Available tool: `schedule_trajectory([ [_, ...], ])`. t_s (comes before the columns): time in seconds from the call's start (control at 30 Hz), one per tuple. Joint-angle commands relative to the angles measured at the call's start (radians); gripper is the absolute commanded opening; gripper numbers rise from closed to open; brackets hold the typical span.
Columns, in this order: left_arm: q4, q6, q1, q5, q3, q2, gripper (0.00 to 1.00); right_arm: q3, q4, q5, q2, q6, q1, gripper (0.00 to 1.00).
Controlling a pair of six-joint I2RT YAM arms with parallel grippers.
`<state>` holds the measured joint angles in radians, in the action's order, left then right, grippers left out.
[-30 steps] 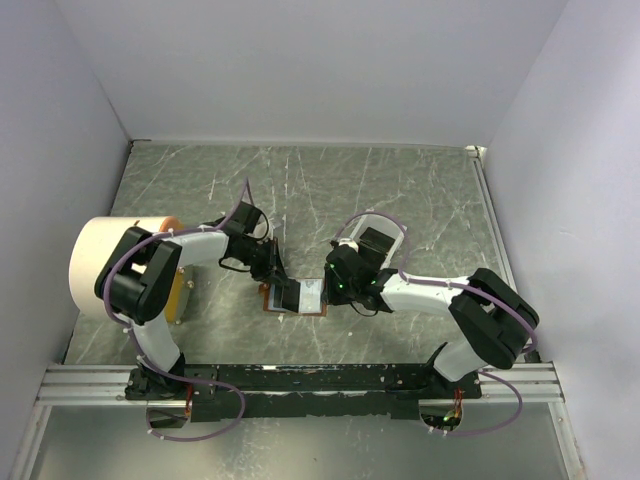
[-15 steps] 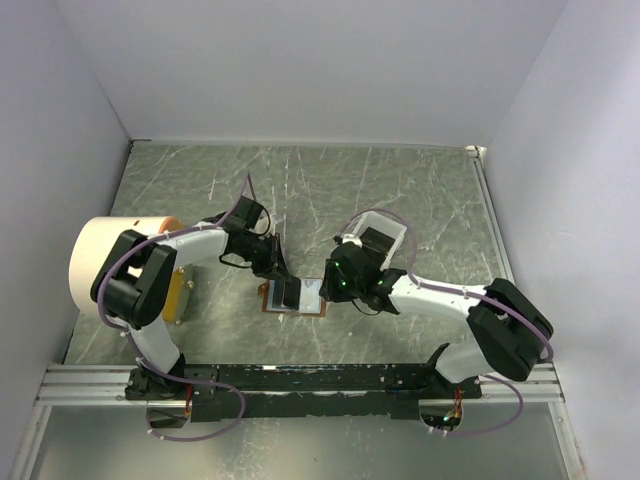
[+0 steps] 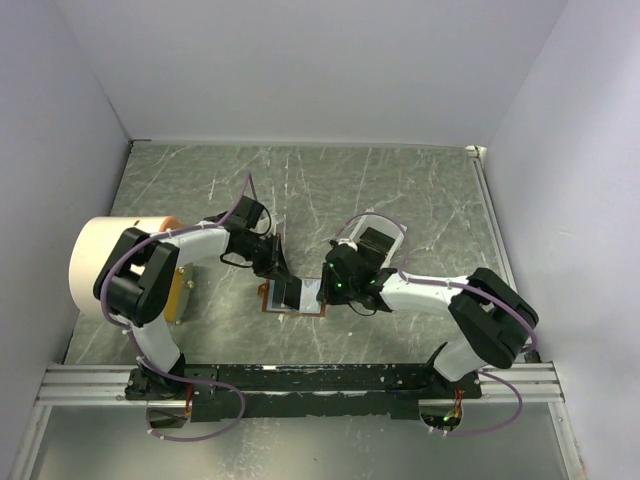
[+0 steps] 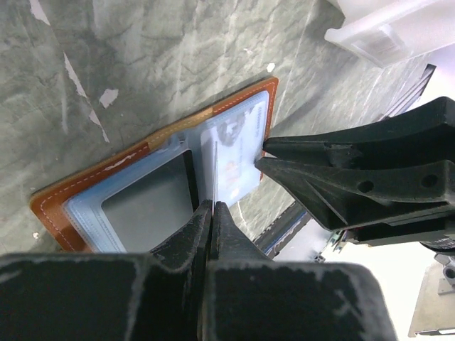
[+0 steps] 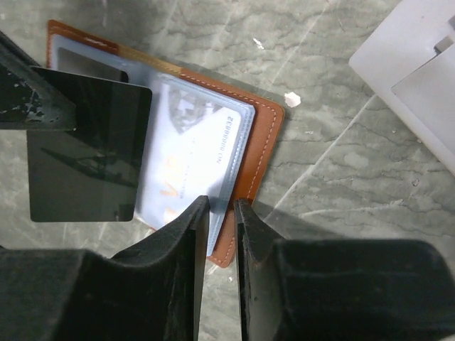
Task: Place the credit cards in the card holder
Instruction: Insert the credit card into the card holder.
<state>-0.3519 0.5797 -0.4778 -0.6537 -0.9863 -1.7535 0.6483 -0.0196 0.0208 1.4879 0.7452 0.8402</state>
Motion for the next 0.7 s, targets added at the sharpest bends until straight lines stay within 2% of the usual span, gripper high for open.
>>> schedule_trajectory([
  [0.0,0.023,-0.002,0.004,-0.03,-0.001,-0.035,0.07,0.022,0.001,0.013,0.047,0.011,0.004,0.2],
  [0.3,0.017,-0.013,0.011,0.01,0.013,-0.065,0.07,0.003,-0.018,0.041,0.054,0.005,0.006,0.16],
  [0.67,-0.008,-0.034,0.034,0.037,0.037,-0.037,0.07,0.005,-0.021,0.039,0.046,-0.006,0.006,0.15],
])
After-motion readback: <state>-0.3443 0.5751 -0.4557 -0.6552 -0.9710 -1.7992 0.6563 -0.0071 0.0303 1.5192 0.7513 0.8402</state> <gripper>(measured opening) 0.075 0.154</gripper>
